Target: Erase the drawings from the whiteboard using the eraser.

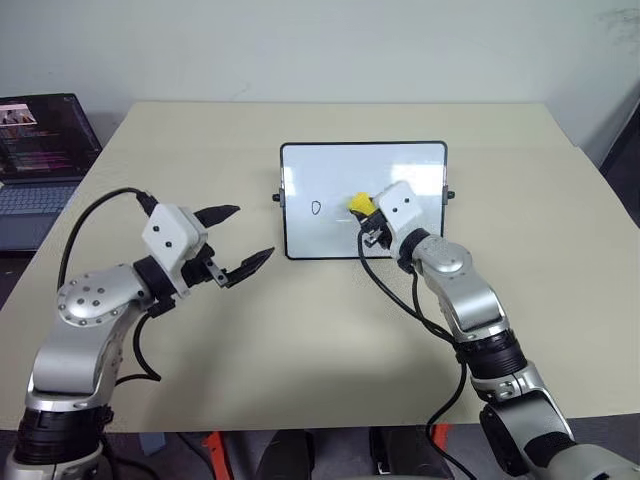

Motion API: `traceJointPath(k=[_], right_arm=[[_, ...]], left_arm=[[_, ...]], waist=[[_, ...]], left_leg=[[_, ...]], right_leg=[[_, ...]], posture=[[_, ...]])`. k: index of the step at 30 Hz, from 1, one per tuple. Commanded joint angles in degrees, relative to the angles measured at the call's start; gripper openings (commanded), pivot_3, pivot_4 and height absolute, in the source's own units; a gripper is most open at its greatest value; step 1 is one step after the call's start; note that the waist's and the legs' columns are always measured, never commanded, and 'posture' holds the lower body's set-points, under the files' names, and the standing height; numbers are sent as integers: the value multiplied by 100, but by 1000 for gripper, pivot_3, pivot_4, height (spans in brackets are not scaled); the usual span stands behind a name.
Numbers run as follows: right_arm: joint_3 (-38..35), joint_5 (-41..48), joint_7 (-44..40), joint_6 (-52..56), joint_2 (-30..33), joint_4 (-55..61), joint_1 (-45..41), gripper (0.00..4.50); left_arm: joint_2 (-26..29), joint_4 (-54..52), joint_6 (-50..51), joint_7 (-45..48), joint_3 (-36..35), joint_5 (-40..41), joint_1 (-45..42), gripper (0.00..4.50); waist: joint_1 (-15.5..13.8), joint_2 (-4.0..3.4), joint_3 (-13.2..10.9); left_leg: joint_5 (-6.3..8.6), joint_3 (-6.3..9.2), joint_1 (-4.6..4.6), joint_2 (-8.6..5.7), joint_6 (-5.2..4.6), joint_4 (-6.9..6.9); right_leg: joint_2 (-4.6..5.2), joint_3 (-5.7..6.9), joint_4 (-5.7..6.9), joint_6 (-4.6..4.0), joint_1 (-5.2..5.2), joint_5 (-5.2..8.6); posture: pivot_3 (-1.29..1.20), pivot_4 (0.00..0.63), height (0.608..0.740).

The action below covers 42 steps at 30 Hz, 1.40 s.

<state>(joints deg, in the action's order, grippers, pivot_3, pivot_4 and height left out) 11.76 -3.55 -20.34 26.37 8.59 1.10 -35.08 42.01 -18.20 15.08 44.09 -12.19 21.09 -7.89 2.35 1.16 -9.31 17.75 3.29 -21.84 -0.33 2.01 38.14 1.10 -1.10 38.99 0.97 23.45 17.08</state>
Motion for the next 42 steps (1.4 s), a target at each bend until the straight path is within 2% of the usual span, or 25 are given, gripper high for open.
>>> traceJointPath(k=[1,6,19,42], right_arm=[[-64,76,22,15,-88,293,-199,1226],[-44,74,33,-80,-149,134,-340,1226],[-67,50,97,-462,-287,-471,-794,1226],[-104,52,198,-517,-250,-517,-860,1226]], left_arm=[[-78,124,-356,-147,-257,-164,170,4500],[-191,354,-617,-230,-265,-303,335,4500],[-275,463,-719,-132,20,-349,126,4500],[-279,633,-701,-34,226,-420,-310,4500]], waist=[[-3,0,0],[-34,0,0],[-45,0,0],[-39,1,1]], left_leg=[[0,0,2,0,0,0],[0,-1,0,-1,1,1],[-1,-2,1,-1,1,2],[-7,-3,0,0,12,4]], right_leg=[[0,0,1,0,0,0],[1,1,-1,0,0,0],[1,2,0,-1,0,0],[1,3,4,-1,0,-1]], posture=[[0,150,740],[0,150,740],[0,150,740],[0,150,740]])
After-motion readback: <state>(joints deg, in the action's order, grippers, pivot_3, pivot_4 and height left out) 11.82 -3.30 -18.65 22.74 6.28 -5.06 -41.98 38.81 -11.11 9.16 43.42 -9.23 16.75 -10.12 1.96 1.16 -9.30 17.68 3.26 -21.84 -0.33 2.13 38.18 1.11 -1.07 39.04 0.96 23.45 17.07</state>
